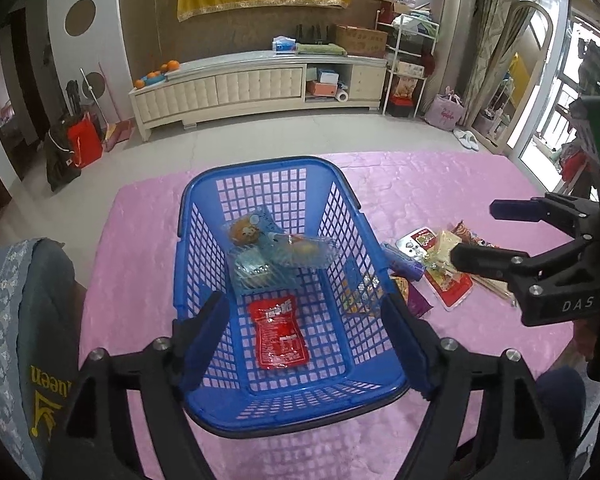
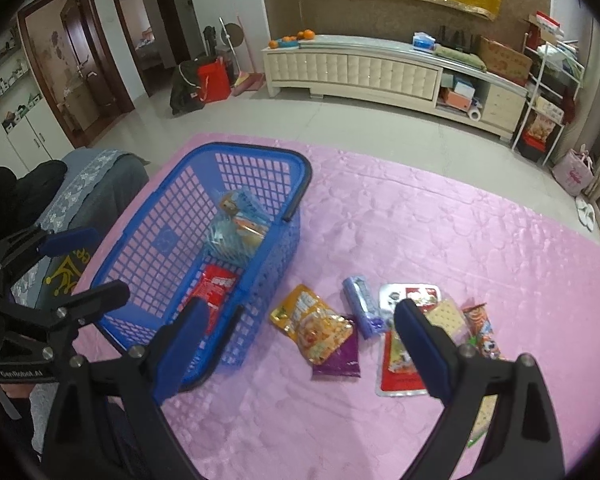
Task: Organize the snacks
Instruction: 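Reach the right tool to the yellow snack bag and grasp it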
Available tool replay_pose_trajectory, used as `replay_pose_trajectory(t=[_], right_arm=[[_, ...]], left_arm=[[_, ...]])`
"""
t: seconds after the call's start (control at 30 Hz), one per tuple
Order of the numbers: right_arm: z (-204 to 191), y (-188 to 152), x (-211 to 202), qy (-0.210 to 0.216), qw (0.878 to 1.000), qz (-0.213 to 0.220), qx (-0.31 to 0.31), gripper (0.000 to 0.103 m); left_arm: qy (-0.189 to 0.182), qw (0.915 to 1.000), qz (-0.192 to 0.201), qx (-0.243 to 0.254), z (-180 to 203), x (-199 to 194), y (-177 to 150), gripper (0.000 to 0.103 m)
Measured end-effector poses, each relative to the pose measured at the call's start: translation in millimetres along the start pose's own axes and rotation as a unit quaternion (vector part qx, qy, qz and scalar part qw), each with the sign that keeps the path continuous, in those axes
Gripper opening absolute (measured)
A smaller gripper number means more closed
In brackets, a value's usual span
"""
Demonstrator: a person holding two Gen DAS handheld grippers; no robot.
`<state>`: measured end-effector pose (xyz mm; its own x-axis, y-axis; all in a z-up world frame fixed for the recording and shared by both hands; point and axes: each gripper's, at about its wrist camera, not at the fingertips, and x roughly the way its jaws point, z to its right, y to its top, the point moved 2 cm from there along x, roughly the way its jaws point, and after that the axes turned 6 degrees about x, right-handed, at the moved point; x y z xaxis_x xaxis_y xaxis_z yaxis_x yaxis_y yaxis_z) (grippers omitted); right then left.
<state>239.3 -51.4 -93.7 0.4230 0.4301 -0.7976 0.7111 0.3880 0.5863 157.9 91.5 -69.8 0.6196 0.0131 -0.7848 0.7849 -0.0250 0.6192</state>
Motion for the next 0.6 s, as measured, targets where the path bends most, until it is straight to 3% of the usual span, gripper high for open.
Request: replay_pose_trajectory(t=[0.2, 0.37, 0.6], right_arm=[[11.0, -6.6, 2.0, -0.020, 0.999, -0.009, -0.030, 0.096], [9.2, -21.9, 20.5, -0.061, 0.993, -0.023, -0.100, 0.096], [5.3, -37.2, 58.9, -0.048, 0.987, -0.038, -0.151, 0.095]], left_arm=[[0.009, 0.9998, -0.016, -0.011, 0.2, 10.9, -5.9, 0.077], [0.006, 0.9991, -0.033, -0.024, -1.2, 25.3, -14.5, 0.076], [0.001, 0.9968, -0.069, -0.039, -3.0, 47.8, -28.8, 0.076]])
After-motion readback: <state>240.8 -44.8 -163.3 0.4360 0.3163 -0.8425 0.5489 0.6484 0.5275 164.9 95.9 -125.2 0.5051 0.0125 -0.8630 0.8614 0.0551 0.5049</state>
